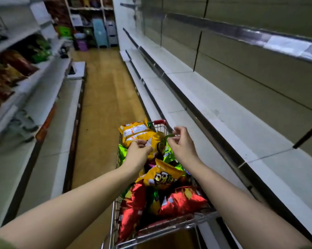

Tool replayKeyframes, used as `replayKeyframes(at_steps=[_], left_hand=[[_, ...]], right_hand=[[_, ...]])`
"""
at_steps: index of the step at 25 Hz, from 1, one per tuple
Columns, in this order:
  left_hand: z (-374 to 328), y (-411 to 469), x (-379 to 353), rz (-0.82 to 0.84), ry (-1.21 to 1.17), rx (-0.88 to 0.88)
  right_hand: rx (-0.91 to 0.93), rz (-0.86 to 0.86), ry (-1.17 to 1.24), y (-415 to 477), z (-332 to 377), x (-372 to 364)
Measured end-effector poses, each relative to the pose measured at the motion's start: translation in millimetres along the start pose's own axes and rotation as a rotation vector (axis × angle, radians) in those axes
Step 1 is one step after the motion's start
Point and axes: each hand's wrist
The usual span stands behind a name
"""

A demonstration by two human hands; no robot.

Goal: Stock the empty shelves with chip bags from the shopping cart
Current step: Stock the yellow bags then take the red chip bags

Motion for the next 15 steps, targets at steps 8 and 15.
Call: replayKeyframes(at_steps=[8, 15], left_hand=[[82.0, 36.2, -14.9, -0.126, 0.014, 0.268], [125.4, 47.8, -14.6, -0.020, 0.276, 0.336]], right_hand=[[-0.188, 0.566, -0.662, 63.6, -136.1, -67.3], [-0.030, 0.489, -0.774, 75.8, -171.0, -69.6]])
Point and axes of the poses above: each hand's wrist, its own y-axis towards the middle knuckle, its own x-axis out of the back of the hand, z = x × y, and after that the axes turned 8 degrees about -x, right-handed
